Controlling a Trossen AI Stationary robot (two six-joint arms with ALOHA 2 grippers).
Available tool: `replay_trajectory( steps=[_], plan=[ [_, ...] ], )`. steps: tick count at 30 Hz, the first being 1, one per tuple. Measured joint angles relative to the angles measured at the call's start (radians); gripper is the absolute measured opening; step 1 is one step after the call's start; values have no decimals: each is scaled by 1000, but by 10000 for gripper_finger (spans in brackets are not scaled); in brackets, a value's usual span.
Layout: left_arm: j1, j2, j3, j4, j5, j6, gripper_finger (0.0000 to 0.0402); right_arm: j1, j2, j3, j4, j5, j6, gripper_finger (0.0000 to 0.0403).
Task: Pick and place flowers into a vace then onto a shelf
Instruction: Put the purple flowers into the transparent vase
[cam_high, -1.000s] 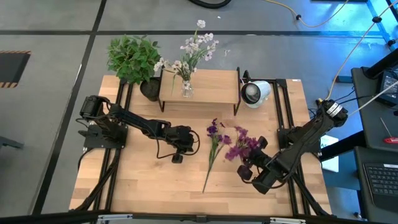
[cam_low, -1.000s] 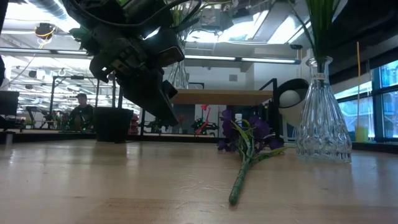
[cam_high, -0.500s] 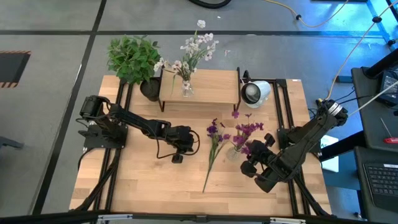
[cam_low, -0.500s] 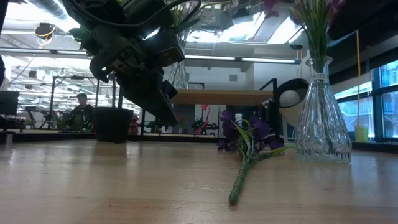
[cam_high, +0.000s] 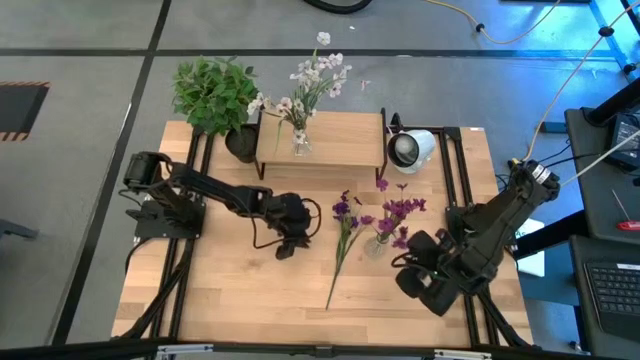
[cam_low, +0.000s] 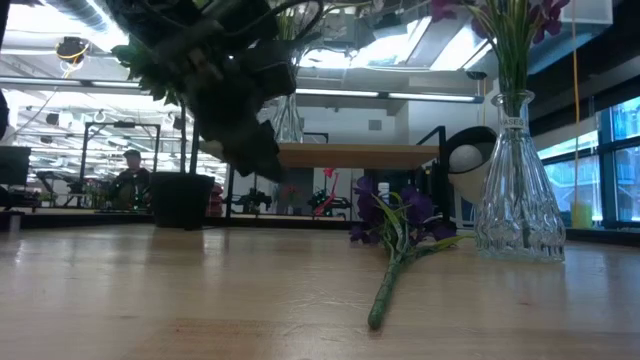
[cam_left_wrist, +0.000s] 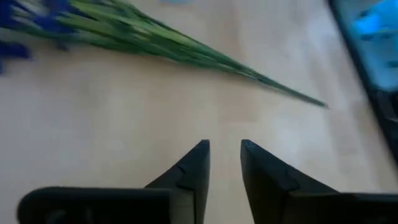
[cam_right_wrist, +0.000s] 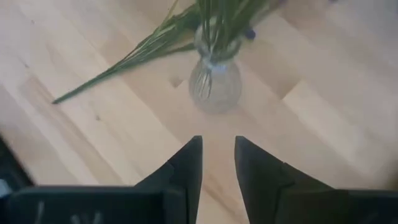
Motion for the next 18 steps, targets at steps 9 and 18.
replay_trajectory(
  steps=[9,18],
  plan=[
    [-26,-5,0,78,132,33,112,133,0,-2,-40,1,311,97],
    [-100,18,0,356,16,-96,121,261,-41,-3,-265,86,435,97]
  ],
)
